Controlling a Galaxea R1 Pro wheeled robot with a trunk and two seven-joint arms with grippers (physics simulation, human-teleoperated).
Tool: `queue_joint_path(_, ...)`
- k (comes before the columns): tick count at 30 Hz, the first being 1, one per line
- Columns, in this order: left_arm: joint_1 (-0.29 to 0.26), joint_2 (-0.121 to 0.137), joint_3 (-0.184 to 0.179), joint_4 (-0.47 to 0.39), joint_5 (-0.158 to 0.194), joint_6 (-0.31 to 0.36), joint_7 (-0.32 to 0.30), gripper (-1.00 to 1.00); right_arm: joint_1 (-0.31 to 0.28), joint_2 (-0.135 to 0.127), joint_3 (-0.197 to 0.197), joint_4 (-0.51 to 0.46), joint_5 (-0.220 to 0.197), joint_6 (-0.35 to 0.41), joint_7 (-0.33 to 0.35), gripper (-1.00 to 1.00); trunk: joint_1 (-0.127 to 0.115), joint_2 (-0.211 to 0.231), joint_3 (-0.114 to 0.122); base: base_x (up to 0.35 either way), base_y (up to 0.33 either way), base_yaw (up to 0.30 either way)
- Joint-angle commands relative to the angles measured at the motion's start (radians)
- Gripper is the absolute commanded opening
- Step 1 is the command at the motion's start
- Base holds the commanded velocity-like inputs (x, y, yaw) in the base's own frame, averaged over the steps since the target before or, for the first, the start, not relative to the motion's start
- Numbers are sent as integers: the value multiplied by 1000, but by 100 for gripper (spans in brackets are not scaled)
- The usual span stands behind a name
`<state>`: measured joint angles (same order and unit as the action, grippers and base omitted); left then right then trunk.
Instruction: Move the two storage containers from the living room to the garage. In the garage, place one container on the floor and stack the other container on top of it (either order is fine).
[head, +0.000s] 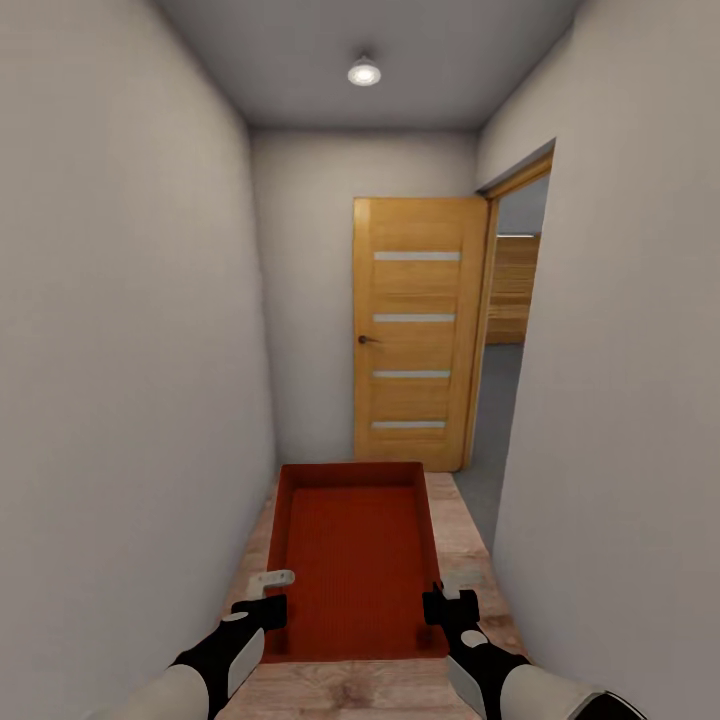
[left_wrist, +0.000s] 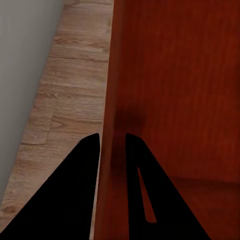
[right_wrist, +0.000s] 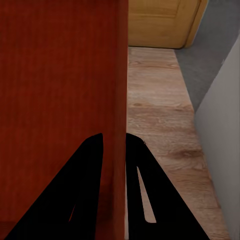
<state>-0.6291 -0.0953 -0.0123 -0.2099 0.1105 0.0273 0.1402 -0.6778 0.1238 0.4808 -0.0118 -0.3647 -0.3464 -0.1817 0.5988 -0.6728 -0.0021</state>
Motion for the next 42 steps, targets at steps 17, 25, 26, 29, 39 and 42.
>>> queue_joint_path(17,0,9,17,-5,-9,3,19,-100,0,1,-58,0,4,3,1,-100,1,0,0,322,0,0)
queue_joint_path(25,0,10,17,-5,-9,3,19,-100,0,1,-58,0,4,3,1,-100,1,0,0,322,0,0)
queue_joint_path(26,0,11,17,-5,-9,3,19,-100,0,1,-58,0,4,3,1,-100,1,0,0,322,0,0)
queue_joint_path(29,0,11,17,-5,-9,3,19,-100,0,1,-58,0,4,2,1,-100,1,0,0,322,0,0)
queue_joint_path(39,0,11,17,-5,-9,3,19,-100,0,1,-58,0,4,1,1,-100,1,0,0,322,0,0)
queue_joint_path(42,0,11,17,-5,-9,4,19,-100,0,1,-58,0,4,1,1,-100,1,0,0,322,0,0)
